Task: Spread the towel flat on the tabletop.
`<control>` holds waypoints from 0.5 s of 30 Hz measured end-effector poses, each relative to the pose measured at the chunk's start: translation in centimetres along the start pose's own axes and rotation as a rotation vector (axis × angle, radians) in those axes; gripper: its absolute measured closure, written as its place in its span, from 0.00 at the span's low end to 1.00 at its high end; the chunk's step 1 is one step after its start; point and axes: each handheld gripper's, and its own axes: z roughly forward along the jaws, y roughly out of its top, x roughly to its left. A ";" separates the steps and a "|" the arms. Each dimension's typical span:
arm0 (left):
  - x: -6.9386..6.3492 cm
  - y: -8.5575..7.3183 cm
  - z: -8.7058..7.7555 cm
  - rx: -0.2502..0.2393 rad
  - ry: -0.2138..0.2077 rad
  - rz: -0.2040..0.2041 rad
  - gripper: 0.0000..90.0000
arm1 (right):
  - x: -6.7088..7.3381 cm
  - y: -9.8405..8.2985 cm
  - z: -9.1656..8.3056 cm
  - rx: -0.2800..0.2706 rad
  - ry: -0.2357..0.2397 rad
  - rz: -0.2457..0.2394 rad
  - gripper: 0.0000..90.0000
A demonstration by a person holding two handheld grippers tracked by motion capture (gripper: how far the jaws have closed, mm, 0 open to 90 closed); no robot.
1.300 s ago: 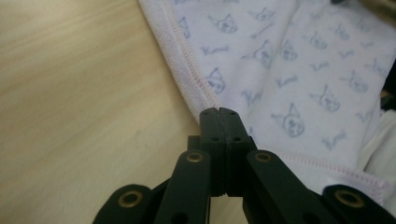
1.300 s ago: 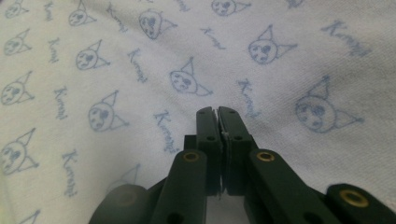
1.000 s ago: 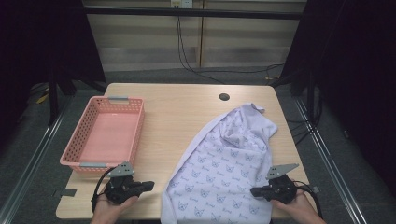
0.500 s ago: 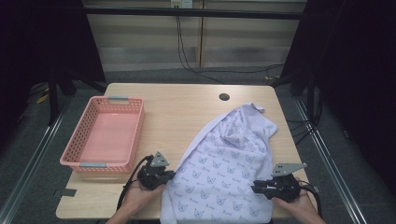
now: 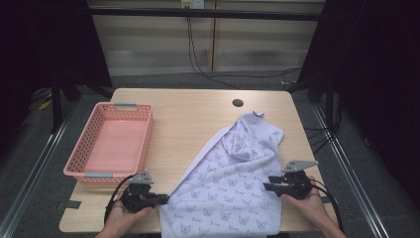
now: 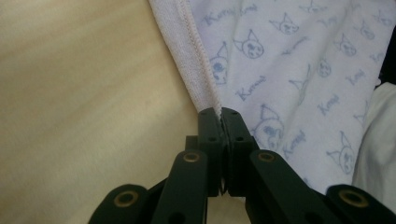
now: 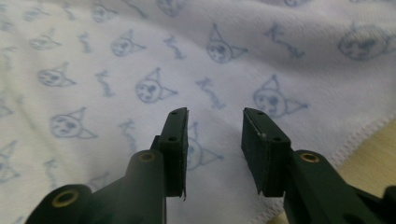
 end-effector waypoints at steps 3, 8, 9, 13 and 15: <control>-0.1 -0.3 -0.5 0.014 0.011 0.014 0.98 | 0.6 -0.2 0.1 0.012 -0.011 -0.045 0.85; 0.4 -0.4 -0.5 0.011 0.055 -0.015 0.95 | 1.1 -0.9 -0.7 0.047 0.011 -0.051 0.99; 0.5 -0.4 -0.3 0.010 0.039 -0.019 0.93 | 1.1 -1.1 -1.0 0.051 0.018 -0.043 0.99; -0.2 0.2 0.5 0.030 -0.050 -0.009 0.92 | 0.9 -2.2 -2.5 0.081 0.018 -0.017 1.00; -1.0 0.3 0.8 0.043 -0.069 0.020 0.94 | 0.9 -2.8 -3.3 0.099 0.019 -0.009 1.00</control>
